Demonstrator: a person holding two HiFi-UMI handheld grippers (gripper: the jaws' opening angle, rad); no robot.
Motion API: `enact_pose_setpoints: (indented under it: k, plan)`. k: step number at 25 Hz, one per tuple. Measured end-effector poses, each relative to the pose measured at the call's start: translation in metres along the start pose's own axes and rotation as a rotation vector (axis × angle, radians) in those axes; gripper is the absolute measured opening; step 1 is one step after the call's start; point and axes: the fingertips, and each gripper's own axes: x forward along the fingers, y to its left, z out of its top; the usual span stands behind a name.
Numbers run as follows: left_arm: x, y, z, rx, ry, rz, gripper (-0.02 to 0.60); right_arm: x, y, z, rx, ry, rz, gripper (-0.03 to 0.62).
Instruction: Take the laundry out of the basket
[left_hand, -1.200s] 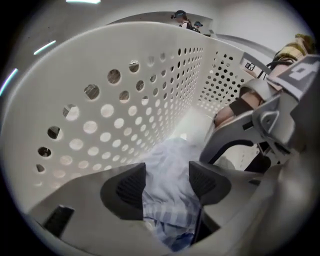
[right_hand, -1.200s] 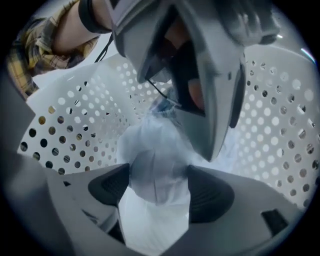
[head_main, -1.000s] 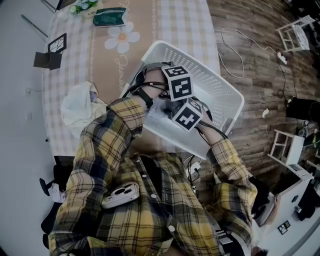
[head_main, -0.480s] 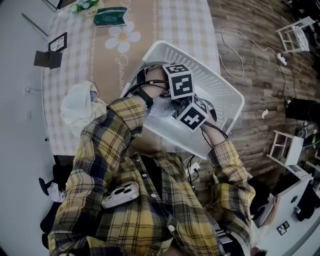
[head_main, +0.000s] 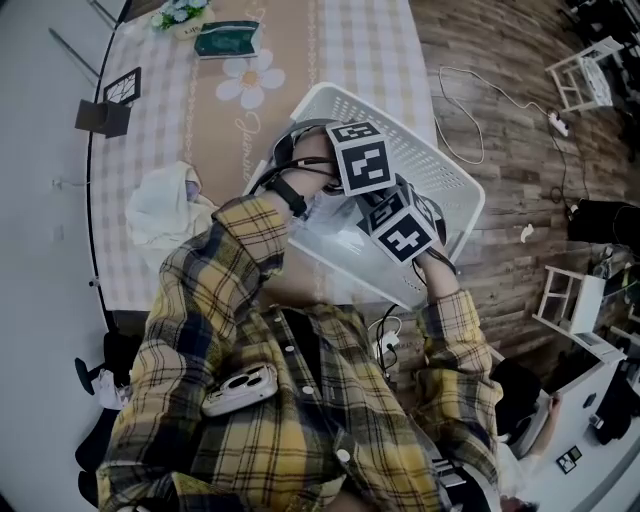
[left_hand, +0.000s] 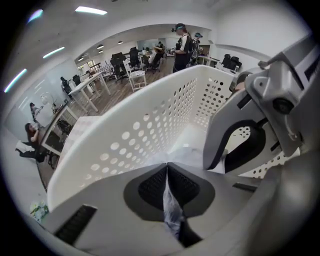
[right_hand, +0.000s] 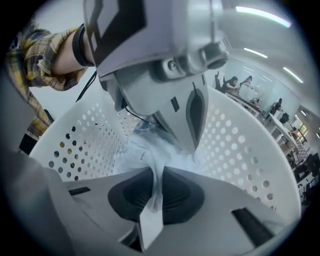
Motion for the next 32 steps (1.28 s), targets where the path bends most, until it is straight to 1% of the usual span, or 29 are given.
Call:
enact_pose_setpoints:
  k: [7, 12, 19, 25, 28, 32]
  plan:
    - [-0.045, -0.001, 0.006, -0.018, -0.076, 0.062, 0.031, -0.046, -0.013, 0.017, 0.086, -0.125, -0.108, 0.052]
    - [-0.078, -0.009, 0.012, -0.029, -0.145, 0.11, 0.031, -0.079, -0.019, 0.028, 0.116, -0.207, -0.192, 0.052]
    - [-0.125, -0.025, 0.027, -0.019, -0.25, 0.19, 0.031, -0.127, -0.025, 0.047, 0.153, -0.337, -0.286, 0.052]
    - [-0.177, -0.037, 0.037, -0.028, -0.365, 0.266, 0.031, -0.175, -0.016, 0.072, 0.152, -0.48, -0.332, 0.052]
    - [-0.207, -0.041, 0.041, -0.034, -0.434, 0.305, 0.031, -0.203, -0.013, 0.088, 0.133, -0.548, -0.37, 0.052]
    - [-0.242, -0.051, 0.038, -0.039, -0.512, 0.332, 0.03, -0.232, -0.001, 0.11, 0.102, -0.621, -0.406, 0.052]
